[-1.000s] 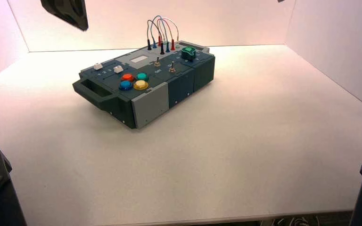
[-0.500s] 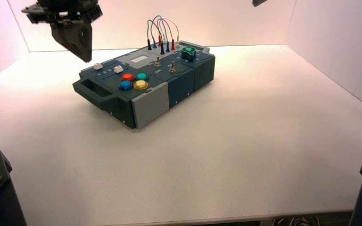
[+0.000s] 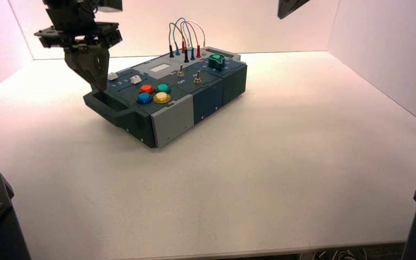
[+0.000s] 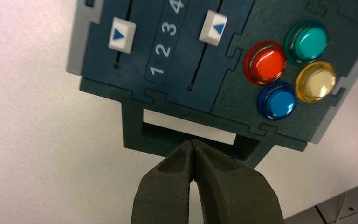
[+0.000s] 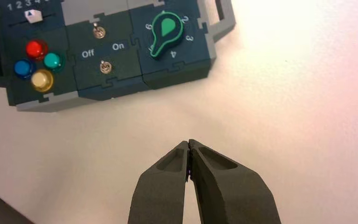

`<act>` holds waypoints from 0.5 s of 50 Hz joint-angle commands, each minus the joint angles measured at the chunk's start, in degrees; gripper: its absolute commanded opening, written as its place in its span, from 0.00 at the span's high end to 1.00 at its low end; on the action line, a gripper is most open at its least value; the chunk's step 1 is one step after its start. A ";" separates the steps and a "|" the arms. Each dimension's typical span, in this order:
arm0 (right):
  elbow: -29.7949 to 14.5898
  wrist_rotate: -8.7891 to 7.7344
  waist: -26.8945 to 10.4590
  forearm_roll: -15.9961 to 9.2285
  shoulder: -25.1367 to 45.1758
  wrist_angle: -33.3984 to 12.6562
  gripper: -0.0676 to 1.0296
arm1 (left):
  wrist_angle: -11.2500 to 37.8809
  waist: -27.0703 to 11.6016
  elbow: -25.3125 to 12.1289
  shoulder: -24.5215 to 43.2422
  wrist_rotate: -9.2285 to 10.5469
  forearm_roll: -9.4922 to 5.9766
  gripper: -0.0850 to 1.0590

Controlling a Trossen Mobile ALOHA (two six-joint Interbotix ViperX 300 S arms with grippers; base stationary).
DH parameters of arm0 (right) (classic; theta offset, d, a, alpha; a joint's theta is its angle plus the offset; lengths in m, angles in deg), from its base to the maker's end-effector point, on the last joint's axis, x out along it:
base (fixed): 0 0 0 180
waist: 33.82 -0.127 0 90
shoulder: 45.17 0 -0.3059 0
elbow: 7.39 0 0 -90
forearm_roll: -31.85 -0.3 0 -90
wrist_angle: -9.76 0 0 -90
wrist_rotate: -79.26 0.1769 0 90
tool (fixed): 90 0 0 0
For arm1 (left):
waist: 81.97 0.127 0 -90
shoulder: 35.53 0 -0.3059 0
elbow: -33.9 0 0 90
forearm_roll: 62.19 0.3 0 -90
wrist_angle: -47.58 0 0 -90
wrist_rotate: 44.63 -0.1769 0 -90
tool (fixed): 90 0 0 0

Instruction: Flip the bottom switch off with the right gripper.

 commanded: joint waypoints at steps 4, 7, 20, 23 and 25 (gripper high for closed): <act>-3.87 -3.16 -0.62 -3.60 1.41 -0.53 0.96 | -1.76 0.35 -1.49 0.53 -0.09 0.44 0.95; -4.66 -3.87 -0.88 -4.04 2.20 -0.97 0.96 | -2.55 0.70 -1.76 1.49 -0.09 0.79 0.95; -7.29 -4.57 -3.87 -3.52 6.06 -1.85 0.96 | -5.19 2.46 -3.16 5.62 -0.18 1.41 0.95; -7.56 -4.57 -4.66 -2.90 6.68 -1.85 0.96 | -5.19 2.46 -3.34 6.24 -0.26 1.41 0.95; -7.91 -4.57 -6.42 -1.41 7.73 -1.93 0.96 | -5.01 2.46 -3.43 7.21 -0.26 1.41 0.95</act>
